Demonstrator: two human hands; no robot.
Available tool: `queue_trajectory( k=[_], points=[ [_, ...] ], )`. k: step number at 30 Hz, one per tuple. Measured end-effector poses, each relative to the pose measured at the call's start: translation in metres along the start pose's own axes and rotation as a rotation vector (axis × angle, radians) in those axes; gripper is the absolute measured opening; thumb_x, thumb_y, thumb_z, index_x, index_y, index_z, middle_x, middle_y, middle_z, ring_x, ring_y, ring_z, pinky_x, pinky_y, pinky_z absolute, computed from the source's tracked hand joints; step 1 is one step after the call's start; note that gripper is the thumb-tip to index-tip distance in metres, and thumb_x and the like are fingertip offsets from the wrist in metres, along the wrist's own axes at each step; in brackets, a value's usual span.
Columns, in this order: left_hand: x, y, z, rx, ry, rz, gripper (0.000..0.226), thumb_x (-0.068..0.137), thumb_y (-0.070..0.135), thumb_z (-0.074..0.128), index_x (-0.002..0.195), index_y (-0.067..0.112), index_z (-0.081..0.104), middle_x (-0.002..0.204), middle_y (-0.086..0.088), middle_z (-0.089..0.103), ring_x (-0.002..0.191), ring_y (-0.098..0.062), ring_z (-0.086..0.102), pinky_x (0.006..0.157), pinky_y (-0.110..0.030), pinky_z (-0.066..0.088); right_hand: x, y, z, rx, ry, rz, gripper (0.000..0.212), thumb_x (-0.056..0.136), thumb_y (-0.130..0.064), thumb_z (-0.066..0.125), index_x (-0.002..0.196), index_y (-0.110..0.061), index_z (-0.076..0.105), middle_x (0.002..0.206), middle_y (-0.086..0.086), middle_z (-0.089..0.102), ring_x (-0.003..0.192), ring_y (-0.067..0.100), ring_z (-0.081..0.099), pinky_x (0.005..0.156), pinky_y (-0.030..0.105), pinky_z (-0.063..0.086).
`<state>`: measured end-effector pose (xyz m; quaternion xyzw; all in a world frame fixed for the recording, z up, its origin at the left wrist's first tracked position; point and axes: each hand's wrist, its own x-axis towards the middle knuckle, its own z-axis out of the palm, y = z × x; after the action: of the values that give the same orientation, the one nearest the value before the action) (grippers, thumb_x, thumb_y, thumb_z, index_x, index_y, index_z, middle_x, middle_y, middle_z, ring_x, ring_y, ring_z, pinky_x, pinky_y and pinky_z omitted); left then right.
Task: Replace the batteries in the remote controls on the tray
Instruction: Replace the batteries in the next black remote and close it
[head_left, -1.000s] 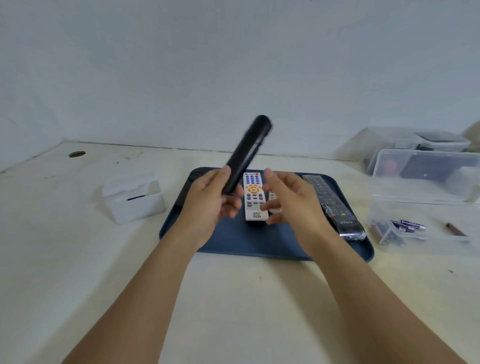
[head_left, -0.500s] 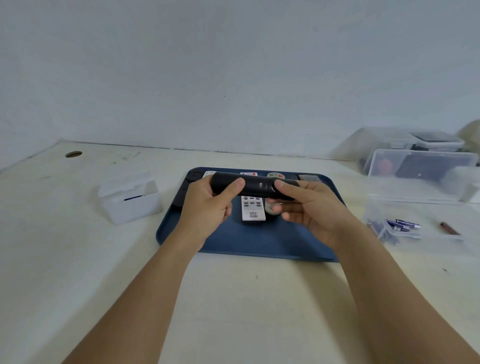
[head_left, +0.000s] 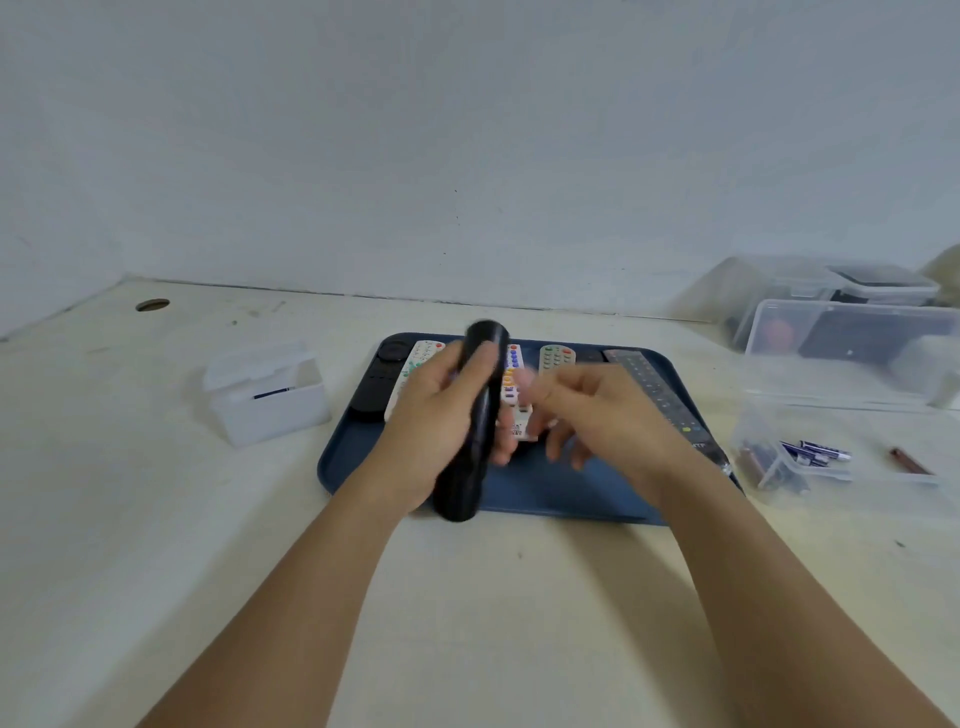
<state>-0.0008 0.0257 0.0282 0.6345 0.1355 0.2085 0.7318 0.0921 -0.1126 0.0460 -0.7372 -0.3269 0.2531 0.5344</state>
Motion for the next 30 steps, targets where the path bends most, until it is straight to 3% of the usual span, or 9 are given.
queue_trajectory(
  k=[2,4,7,12,15,19,22,26,30],
  points=[
    [-0.003,-0.004,0.003,0.255,-0.098,-0.051,0.026,0.104,0.041,0.049,0.099,0.017,0.058,0.065,-0.011,0.060,0.047,-0.023,0.054,0.045,-0.030,0.048,0.004,0.001,-0.006,0.104,0.146,-0.073,0.033,0.084,-0.042,0.072,0.102,-0.014,0.073,0.084,0.007,0.068,0.059,0.011,0.059,0.047,0.025,0.045],
    [-0.004,-0.010,0.008,0.325,-0.191,-0.131,0.030,0.105,0.044,0.044,0.106,0.017,0.056,0.067,-0.009,0.059,0.048,-0.021,0.052,0.046,-0.030,0.045,0.004,0.005,-0.008,0.093,0.157,-0.139,0.019,0.087,-0.023,0.075,0.103,-0.013,0.074,0.084,0.006,0.068,0.056,0.008,0.056,0.047,0.022,0.044],
    [-0.006,-0.010,0.012,0.238,-0.213,-0.242,0.038,0.103,0.049,0.045,0.113,0.013,0.052,0.070,-0.010,0.059,0.052,-0.023,0.050,0.051,-0.032,0.040,0.003,0.007,-0.012,0.041,0.183,-0.167,0.009,0.087,-0.010,0.074,0.096,-0.010,0.076,0.081,0.002,0.066,0.050,0.003,0.051,0.048,0.019,0.043],
    [-0.004,-0.006,0.009,0.129,-0.140,-0.318,0.065,0.096,0.072,0.033,0.097,0.012,0.060,0.072,-0.013,0.062,0.052,-0.023,0.052,0.047,-0.029,0.043,0.002,0.003,-0.023,0.260,0.095,-0.094,0.007,0.091,-0.003,0.067,0.087,-0.008,0.070,0.067,-0.003,0.064,0.058,0.007,0.054,0.054,0.019,0.047],
    [-0.001,-0.003,0.005,0.097,-0.038,-0.369,0.062,0.097,0.069,0.037,0.089,0.013,0.063,0.068,-0.013,0.063,0.049,-0.024,0.053,0.046,-0.028,0.043,-0.004,-0.001,-0.044,0.323,0.118,-0.010,0.004,0.091,-0.005,0.067,0.088,-0.004,0.069,0.069,0.005,0.062,0.058,0.011,0.056,0.053,0.018,0.051],
    [0.006,-0.002,-0.002,-0.104,0.131,-0.382,0.043,0.095,0.055,0.053,0.086,0.014,0.062,0.072,-0.009,0.062,0.048,-0.021,0.050,0.042,-0.026,0.042,-0.012,0.002,-0.063,0.001,0.259,0.171,0.012,0.089,-0.003,0.070,0.102,-0.004,0.068,0.075,0.015,0.068,0.051,0.018,0.067,0.053,0.025,0.058],
    [0.011,-0.006,-0.005,0.059,0.264,-0.275,0.032,0.089,0.043,0.070,0.101,0.014,0.062,0.086,-0.006,0.061,0.049,-0.017,0.051,0.044,-0.026,0.044,-0.014,0.004,-0.066,-0.170,0.246,0.264,0.006,0.091,-0.005,0.069,0.097,-0.005,0.070,0.075,0.017,0.073,0.061,0.026,0.074,0.064,0.031,0.063],
    [0.010,-0.014,-0.004,0.323,0.230,-0.169,0.036,0.076,0.021,0.088,0.097,0.019,0.059,0.077,0.003,0.064,0.050,-0.012,0.055,0.047,-0.026,0.048,-0.018,0.004,-0.069,-0.449,0.129,0.356,0.004,0.087,-0.010,0.074,0.085,-0.008,0.072,0.064,0.016,0.073,0.047,0.018,0.068,0.045,0.020,0.051],
    [0.016,-0.017,0.001,0.402,0.185,-0.196,0.038,0.073,0.006,0.088,0.095,0.016,0.059,0.077,-0.002,0.071,0.049,-0.012,0.057,0.048,-0.027,0.052,-0.017,0.006,-0.063,-0.641,0.072,0.396,0.018,0.081,-0.012,0.081,0.086,0.002,0.070,0.061,0.013,0.072,0.055,0.021,0.072,0.057,0.030,0.061]
  ],
)
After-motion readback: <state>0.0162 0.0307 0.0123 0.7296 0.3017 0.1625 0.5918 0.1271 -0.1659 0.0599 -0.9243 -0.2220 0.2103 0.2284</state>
